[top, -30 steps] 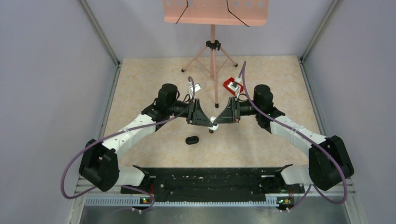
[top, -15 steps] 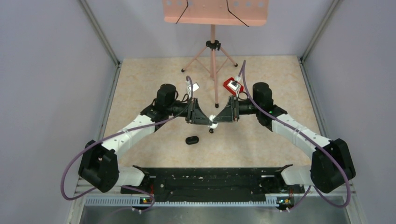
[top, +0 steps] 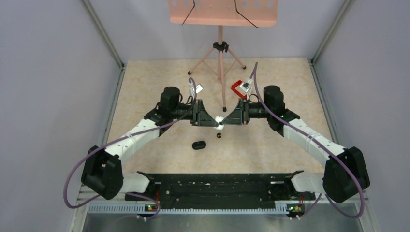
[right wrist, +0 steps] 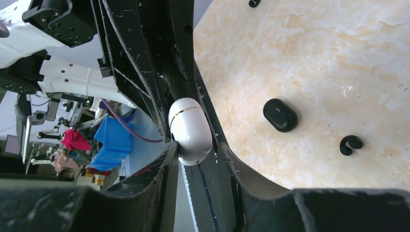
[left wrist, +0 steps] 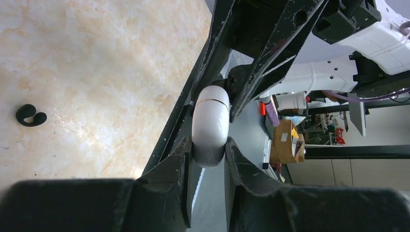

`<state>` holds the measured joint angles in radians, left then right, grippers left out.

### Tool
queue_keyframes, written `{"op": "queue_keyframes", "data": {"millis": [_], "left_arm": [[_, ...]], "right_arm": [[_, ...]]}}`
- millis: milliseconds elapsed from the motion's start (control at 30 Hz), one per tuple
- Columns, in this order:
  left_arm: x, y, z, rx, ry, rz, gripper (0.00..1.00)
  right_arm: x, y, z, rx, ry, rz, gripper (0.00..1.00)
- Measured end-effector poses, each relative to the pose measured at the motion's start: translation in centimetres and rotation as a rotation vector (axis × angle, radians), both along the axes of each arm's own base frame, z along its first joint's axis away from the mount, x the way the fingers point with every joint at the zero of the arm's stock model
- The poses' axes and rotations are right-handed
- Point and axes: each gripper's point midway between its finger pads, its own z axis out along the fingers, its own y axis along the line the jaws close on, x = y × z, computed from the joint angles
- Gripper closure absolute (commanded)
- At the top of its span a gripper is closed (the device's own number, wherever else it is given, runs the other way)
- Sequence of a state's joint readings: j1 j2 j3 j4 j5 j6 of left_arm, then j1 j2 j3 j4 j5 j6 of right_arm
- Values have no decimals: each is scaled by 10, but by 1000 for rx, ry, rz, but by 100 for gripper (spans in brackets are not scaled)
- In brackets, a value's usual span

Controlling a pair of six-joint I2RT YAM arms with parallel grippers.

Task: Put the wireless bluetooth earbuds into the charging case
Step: Pass from the right arm to the left, then pass from the left arm to the right

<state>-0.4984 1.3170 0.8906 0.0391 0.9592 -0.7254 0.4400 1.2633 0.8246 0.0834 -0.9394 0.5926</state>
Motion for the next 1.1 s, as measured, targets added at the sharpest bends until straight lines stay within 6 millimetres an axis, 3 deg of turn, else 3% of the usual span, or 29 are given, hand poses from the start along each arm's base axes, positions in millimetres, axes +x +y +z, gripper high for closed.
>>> {"op": "queue_keyframes", "data": {"millis": [267,400,533,800,1000,1100], "left_arm": [[3,5,2,-12,20,30,100],[2,8,14,-49,5,20,100],[0,7,26,-87,-14,5,100],[4,5,39,-141,-7,24,100],[12,1,42,-171,17,36,100],[14,0,42,-178,27,42,100]], "right_arm": [[2,-2,1,-3,-6,-18,65],[8,-13,2,-21,-33,-100,55],[7,-20,6,7,-55,-168,51],[9,-23,26,214,-72,-276,50],[8,-21,56,329,-133,-273,50],[6,-15,62,358,-142,-249,50]]}}
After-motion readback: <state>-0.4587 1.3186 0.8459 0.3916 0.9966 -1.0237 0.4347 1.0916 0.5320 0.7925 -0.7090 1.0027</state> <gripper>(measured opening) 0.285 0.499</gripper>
